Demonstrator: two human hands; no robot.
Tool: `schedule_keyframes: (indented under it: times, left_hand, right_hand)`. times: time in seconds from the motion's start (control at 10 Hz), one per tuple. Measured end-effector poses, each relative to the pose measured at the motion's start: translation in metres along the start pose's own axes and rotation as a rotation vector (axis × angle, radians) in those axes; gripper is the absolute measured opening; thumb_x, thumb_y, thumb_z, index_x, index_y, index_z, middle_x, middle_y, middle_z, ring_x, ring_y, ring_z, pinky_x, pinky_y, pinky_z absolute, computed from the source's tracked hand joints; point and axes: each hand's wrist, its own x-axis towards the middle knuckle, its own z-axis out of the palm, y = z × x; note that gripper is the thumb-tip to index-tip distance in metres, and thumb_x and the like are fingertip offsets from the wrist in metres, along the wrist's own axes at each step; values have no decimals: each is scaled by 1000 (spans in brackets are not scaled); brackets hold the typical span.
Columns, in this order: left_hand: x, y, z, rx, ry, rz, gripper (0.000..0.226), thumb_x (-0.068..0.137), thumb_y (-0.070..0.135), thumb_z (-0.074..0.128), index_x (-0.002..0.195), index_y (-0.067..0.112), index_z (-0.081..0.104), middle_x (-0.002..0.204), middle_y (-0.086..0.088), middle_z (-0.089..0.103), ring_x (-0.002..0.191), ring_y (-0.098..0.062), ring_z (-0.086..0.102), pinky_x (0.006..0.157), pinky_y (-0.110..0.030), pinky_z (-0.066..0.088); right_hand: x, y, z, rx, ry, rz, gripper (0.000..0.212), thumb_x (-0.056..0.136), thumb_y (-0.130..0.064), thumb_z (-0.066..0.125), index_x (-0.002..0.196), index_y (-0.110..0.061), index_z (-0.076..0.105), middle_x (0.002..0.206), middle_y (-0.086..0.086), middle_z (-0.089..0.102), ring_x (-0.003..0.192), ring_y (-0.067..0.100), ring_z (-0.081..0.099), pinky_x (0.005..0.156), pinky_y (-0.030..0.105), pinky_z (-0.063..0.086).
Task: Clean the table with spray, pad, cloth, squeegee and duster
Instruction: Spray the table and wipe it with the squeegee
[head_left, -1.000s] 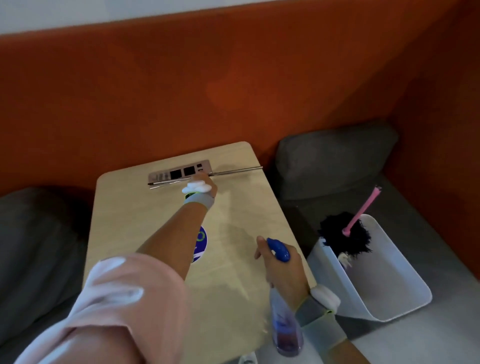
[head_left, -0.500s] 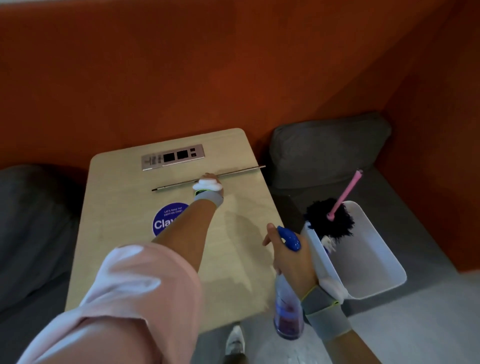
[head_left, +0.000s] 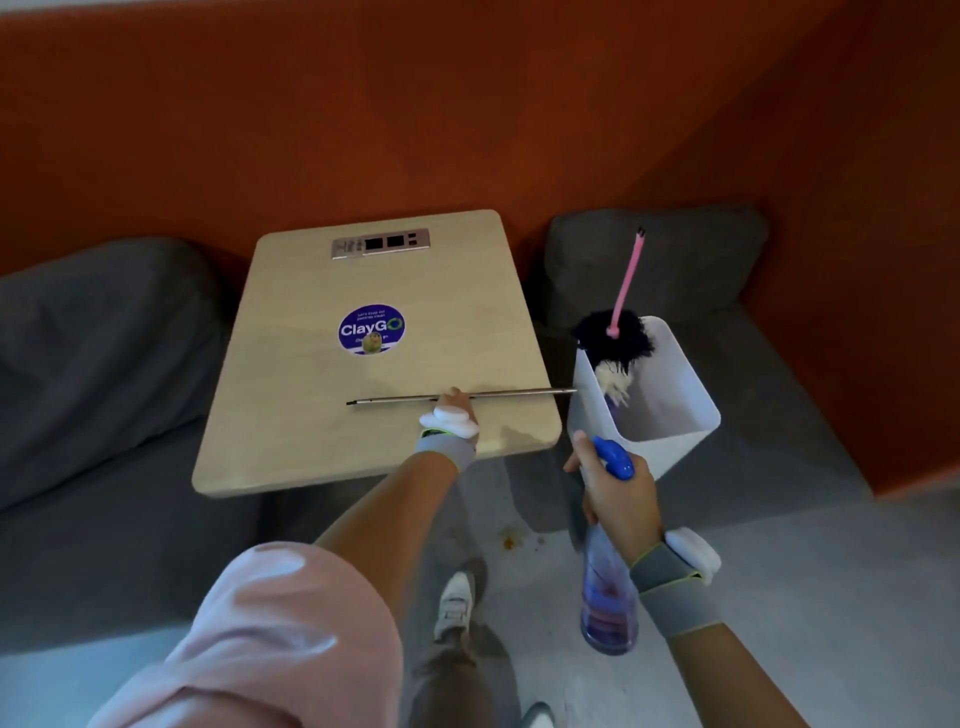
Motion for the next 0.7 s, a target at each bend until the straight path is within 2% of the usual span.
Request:
schedule_keyframes:
  times: [0.2, 0.4, 0.5, 0.6, 0.7]
  left_hand:
    - [-47, -23, 28, 12, -5, -42, 40, 100, 10, 41, 138, -3, 38, 139, -19, 46, 127, -33, 46, 101, -37, 37]
    - [-69, -64, 32, 27, 12, -68, 30, 97, 17, 47, 121, 3, 58, 123, -15, 60, 114, -32, 56, 91, -38, 44]
    - [-64, -72, 18, -54, 88, -83, 30, 94, 12, 46, 121, 5, 55, 121, -17, 59, 110, -35, 56, 89, -39, 44]
    - [-46, -76, -16, -106, 118, -91, 32, 92, 11, 44, 123, 10, 52, 119, -16, 57, 111, -37, 55, 89, -42, 44]
    - [-8, -92, -47, -66, 142, -107, 28, 85, 26, 39, 111, 28, 49, 110, -6, 61, 103, -35, 58, 89, -45, 47]
  right_hand:
    - [-29, 11, -7, -3, -78, 19, 43, 92, -46, 58, 66, -12, 65, 37, -1, 43, 37, 15, 42, 45, 24, 41]
    - [-30, 5, -5, -15, -126, -47, 45, 93, -45, 57, 71, -6, 65, 37, 4, 42, 36, 19, 42, 48, 27, 42]
    - [-27, 4, 0, -16, -128, -76, 42, 93, -42, 58, 66, -10, 65, 39, 4, 44, 37, 18, 43, 52, 31, 43]
    - [-22, -1, 13, -30, -137, -86, 41, 92, -42, 59, 59, -17, 63, 40, -3, 46, 41, 17, 46, 56, 34, 44]
    - [-14, -11, 34, -50, -156, -62, 43, 91, -45, 58, 57, -18, 64, 37, -4, 45, 37, 17, 45, 55, 33, 43]
